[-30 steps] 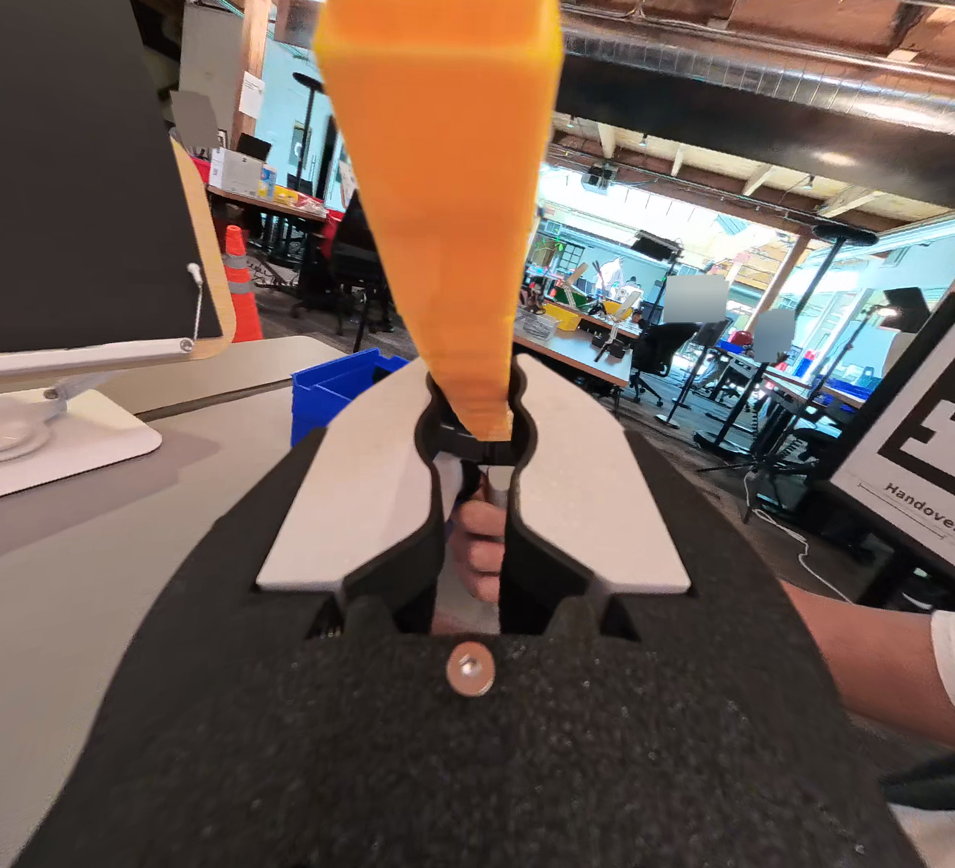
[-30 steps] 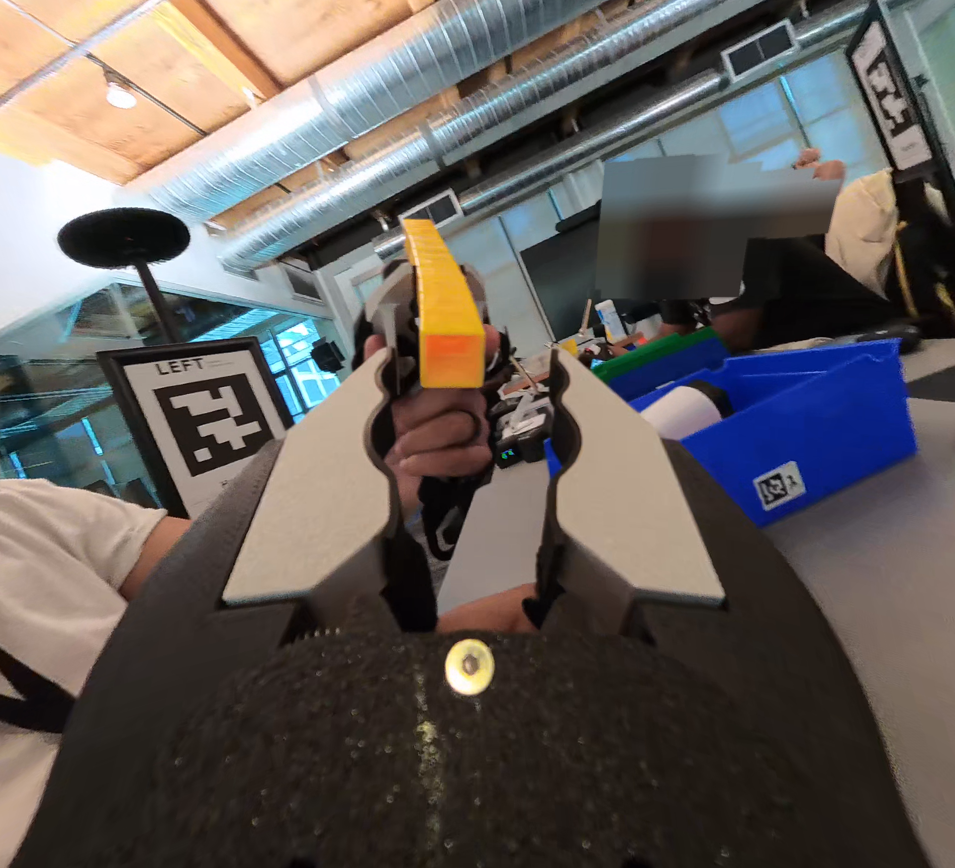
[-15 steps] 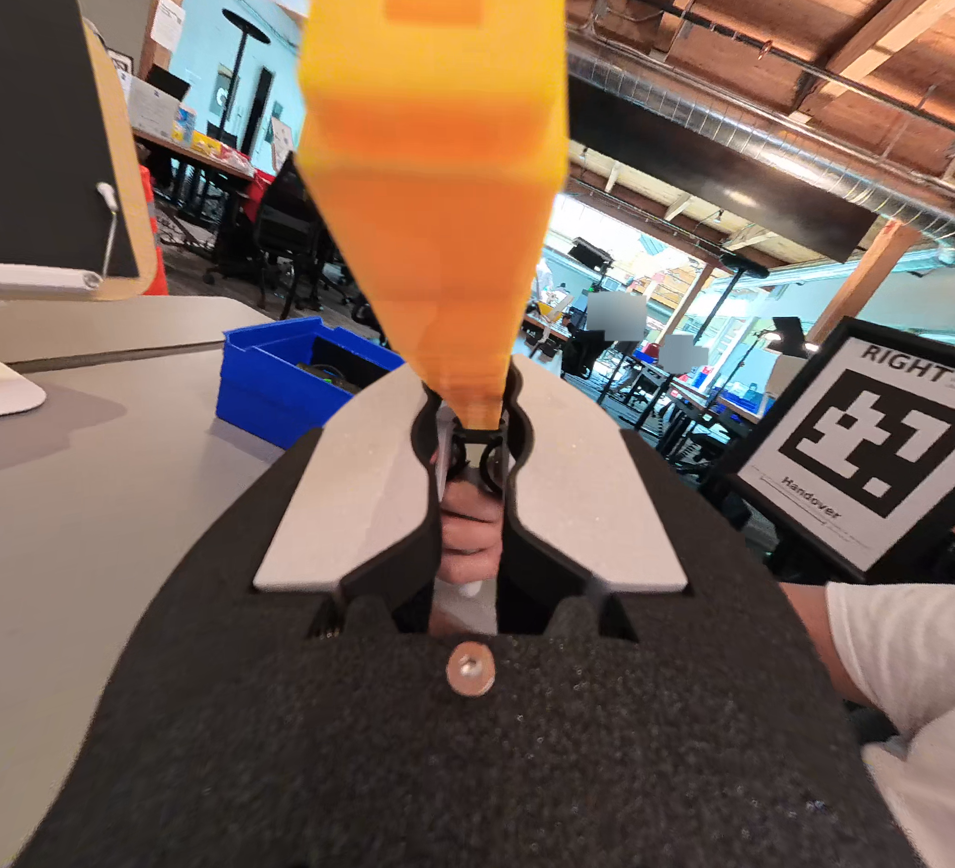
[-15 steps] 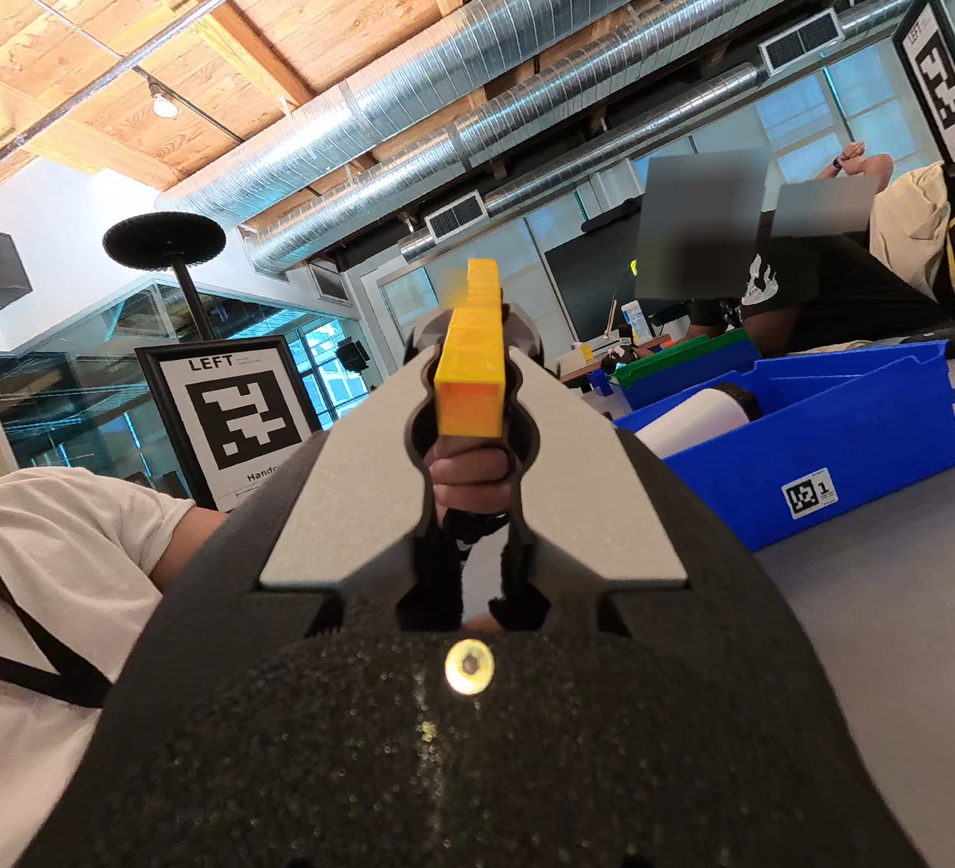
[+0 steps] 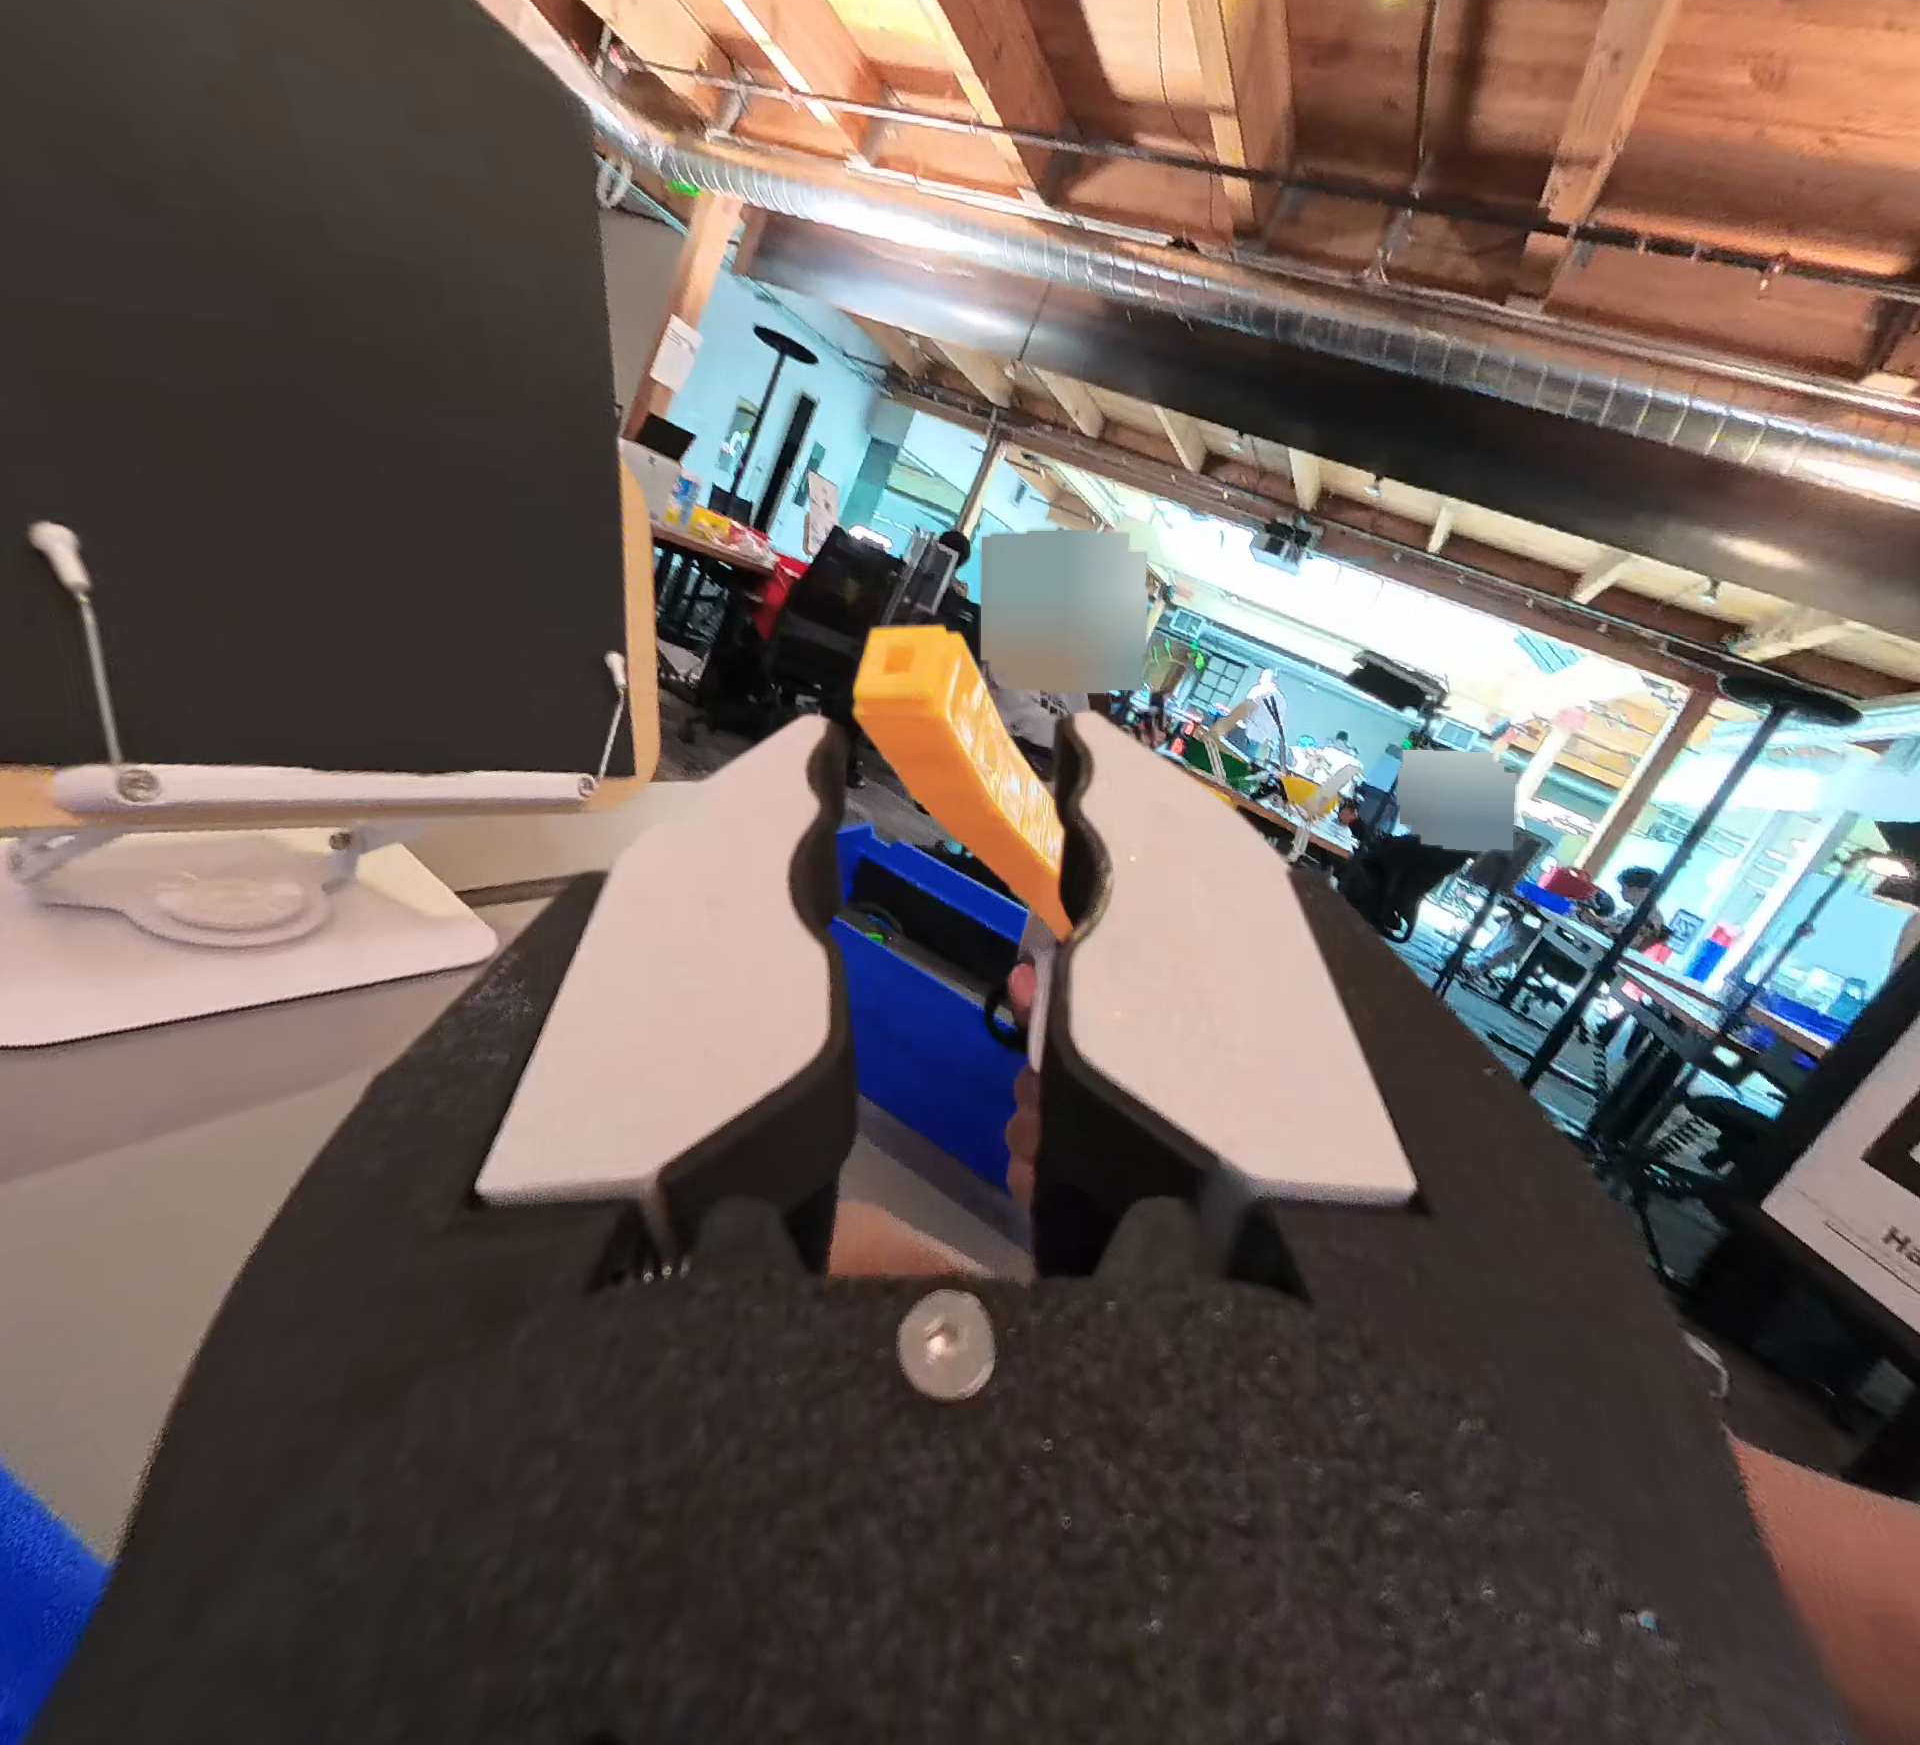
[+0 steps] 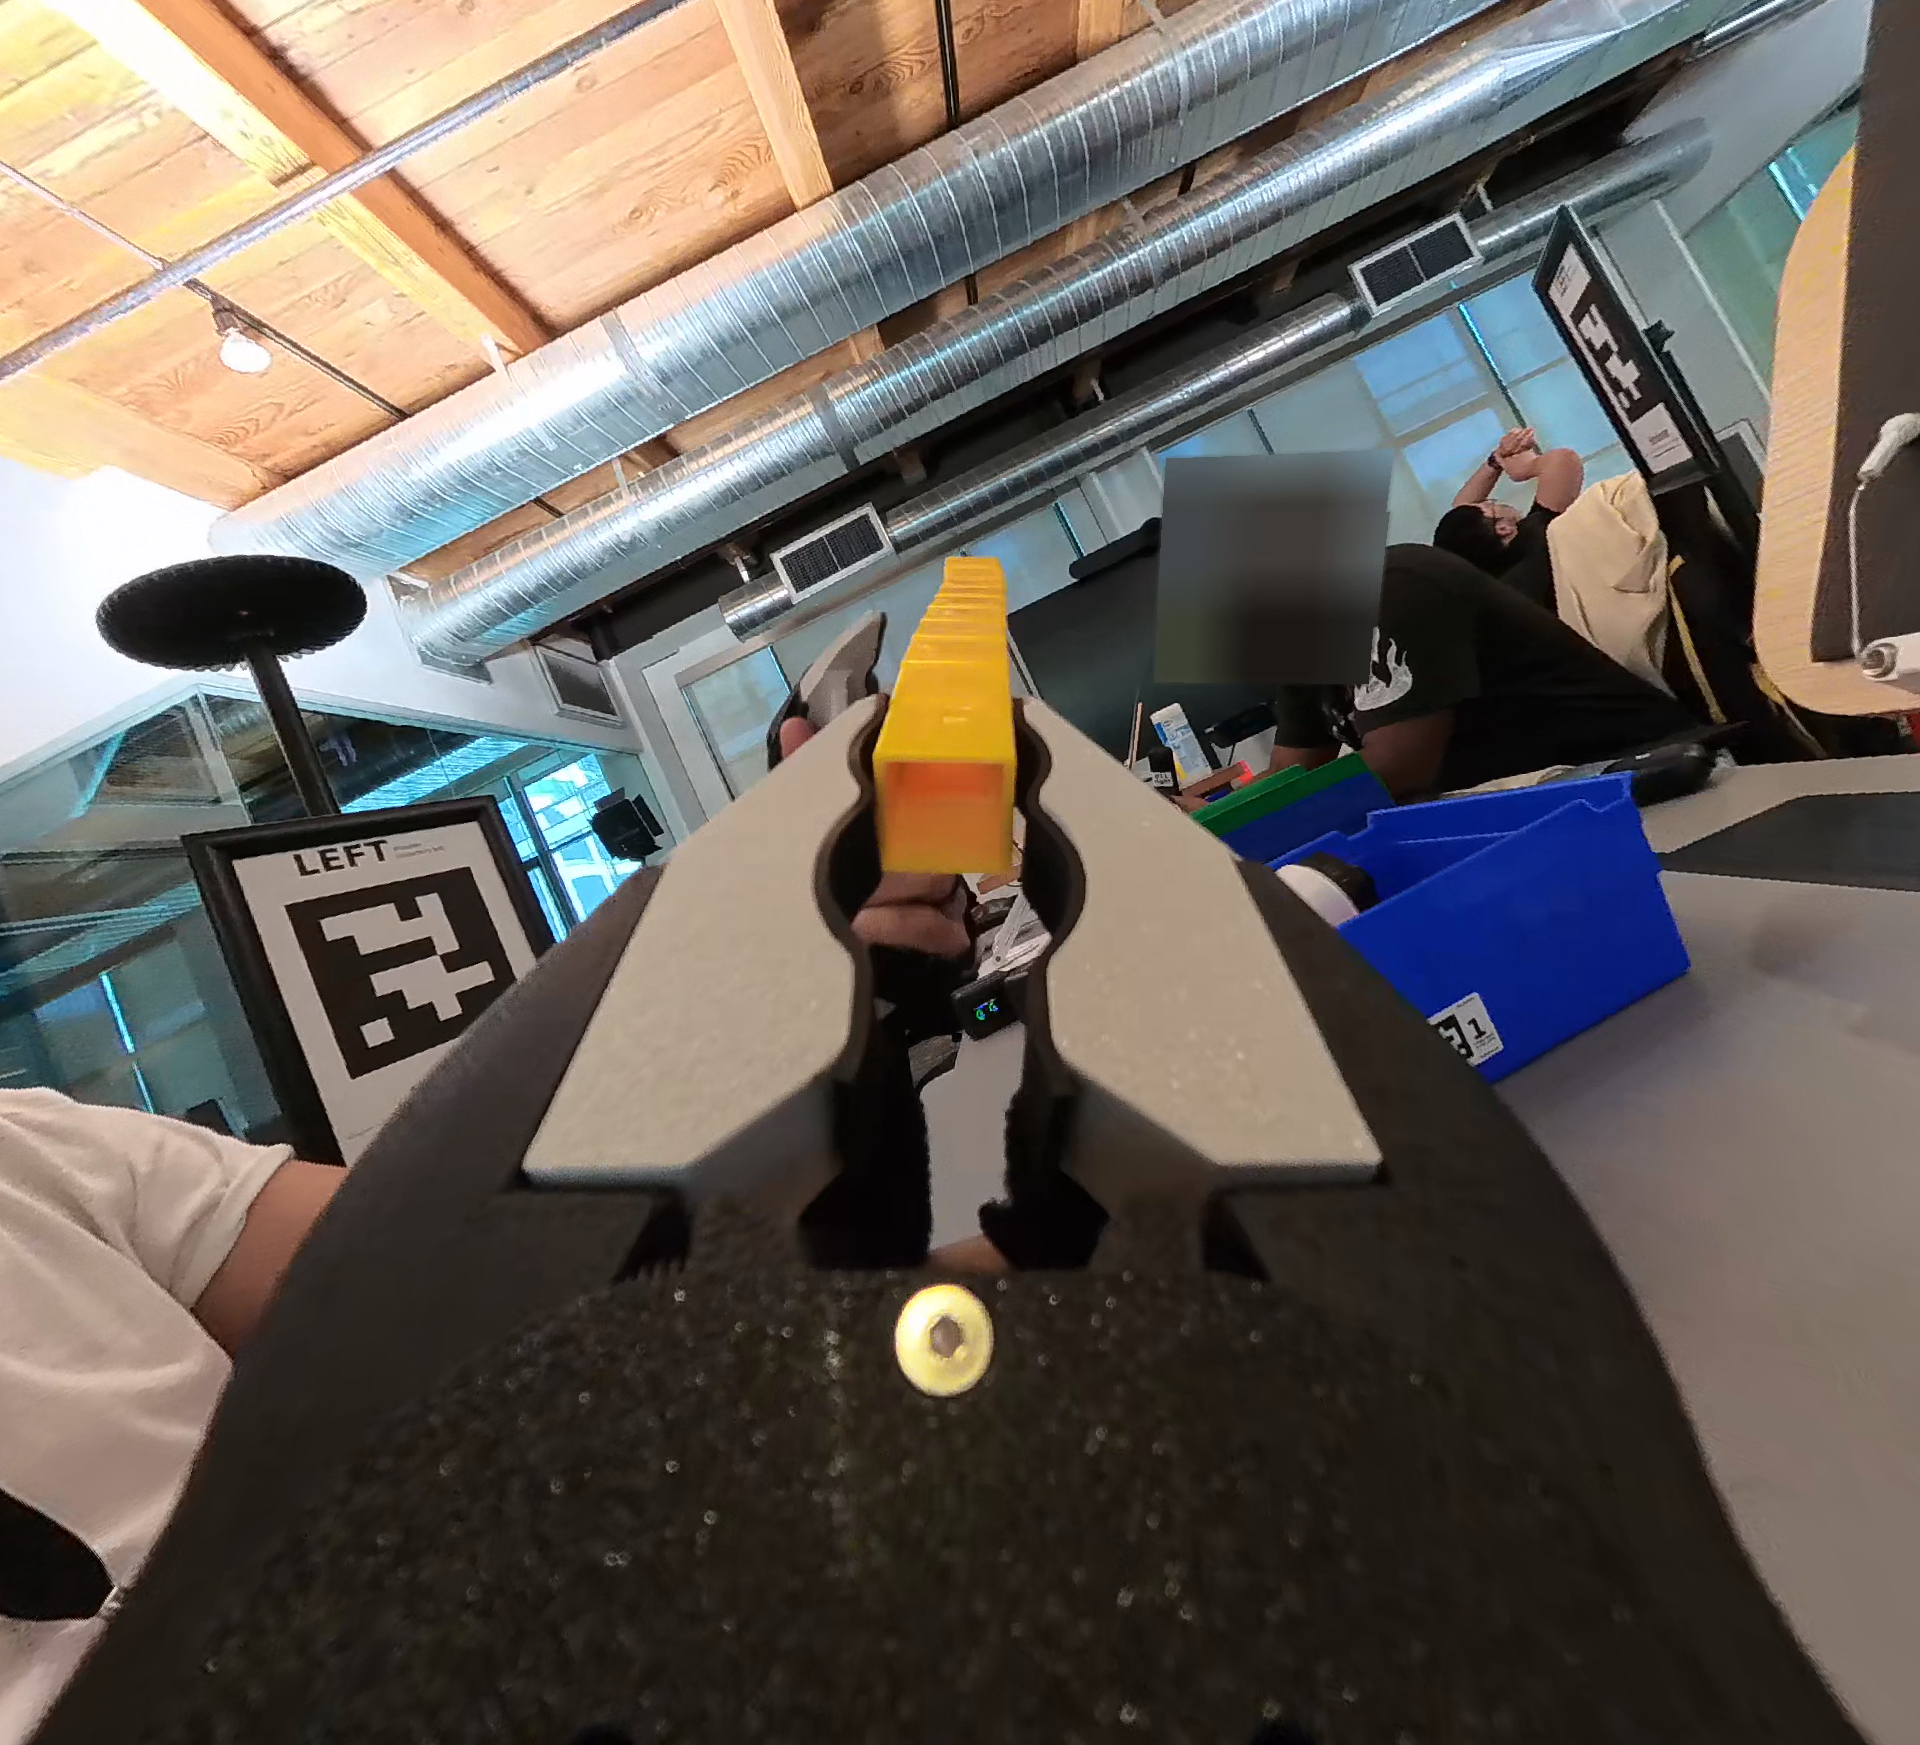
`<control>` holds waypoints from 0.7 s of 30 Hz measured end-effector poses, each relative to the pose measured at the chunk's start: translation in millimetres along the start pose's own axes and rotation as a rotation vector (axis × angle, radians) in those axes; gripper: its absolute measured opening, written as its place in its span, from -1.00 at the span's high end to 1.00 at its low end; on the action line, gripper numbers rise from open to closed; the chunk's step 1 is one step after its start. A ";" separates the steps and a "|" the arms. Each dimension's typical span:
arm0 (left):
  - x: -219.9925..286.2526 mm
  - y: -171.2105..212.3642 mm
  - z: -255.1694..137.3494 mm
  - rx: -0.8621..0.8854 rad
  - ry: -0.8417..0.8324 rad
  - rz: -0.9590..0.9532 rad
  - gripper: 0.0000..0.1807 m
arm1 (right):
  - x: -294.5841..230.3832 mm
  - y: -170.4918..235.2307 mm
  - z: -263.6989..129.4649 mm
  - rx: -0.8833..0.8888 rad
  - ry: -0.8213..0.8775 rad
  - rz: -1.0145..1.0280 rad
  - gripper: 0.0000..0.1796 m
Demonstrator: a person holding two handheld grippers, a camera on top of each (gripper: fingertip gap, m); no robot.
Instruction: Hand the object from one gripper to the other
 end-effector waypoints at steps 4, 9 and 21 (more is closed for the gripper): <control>-2.2 -1.1 -1.2 0.007 0.004 0.002 0.63 | -1.6 5.1 4.2 -0.027 -0.018 0.009 0.76; -5.9 6.7 1.4 -0.017 -0.005 0.012 0.72 | -3.6 9.5 8.3 -0.038 -0.028 0.017 0.76; -26.2 23.4 -5.9 0.112 0.066 -0.171 0.75 | -4.7 18.0 13.4 -0.066 -0.015 0.044 0.76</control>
Point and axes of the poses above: each gripper's, where its closed fingertips meet, z out along the fingers, y out of its underside, x = y × z across the jaws, the point moved 9 cm from there along -z, back along the fingers, and after that the axes turned 4 degrees about -z, right-handed, at the moved point
